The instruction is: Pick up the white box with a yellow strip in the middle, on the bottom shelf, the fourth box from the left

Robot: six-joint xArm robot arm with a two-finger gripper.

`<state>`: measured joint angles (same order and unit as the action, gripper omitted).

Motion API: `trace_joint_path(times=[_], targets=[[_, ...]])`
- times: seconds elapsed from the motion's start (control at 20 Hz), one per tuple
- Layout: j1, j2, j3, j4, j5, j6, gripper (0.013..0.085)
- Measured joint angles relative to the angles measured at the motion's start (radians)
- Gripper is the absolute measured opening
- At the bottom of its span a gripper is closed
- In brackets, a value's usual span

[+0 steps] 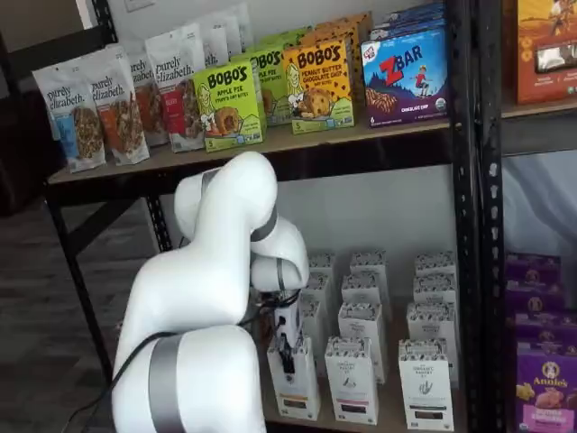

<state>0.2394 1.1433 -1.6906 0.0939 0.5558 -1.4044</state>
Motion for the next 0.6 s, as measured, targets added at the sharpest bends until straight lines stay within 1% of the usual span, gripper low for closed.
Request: trace_joint_path(times=[0.3, 0.4, 0.45, 0.55, 0.6], targets=[[0.002, 0.007, 0.001, 0.003, -0.018, -0.001, 0.085], [0.002, 0.009, 0.0, 0.006, -0.019, -0.004, 0.077], [0.002, 0.009, 0.0, 0.007, -0.018, -0.005, 0.077], [0.002, 0.011, 0.0, -0.001, -0.019, 0.002, 0.069], [0.002, 0.012, 0.0, -0.003, -0.019, 0.003, 0.069]])
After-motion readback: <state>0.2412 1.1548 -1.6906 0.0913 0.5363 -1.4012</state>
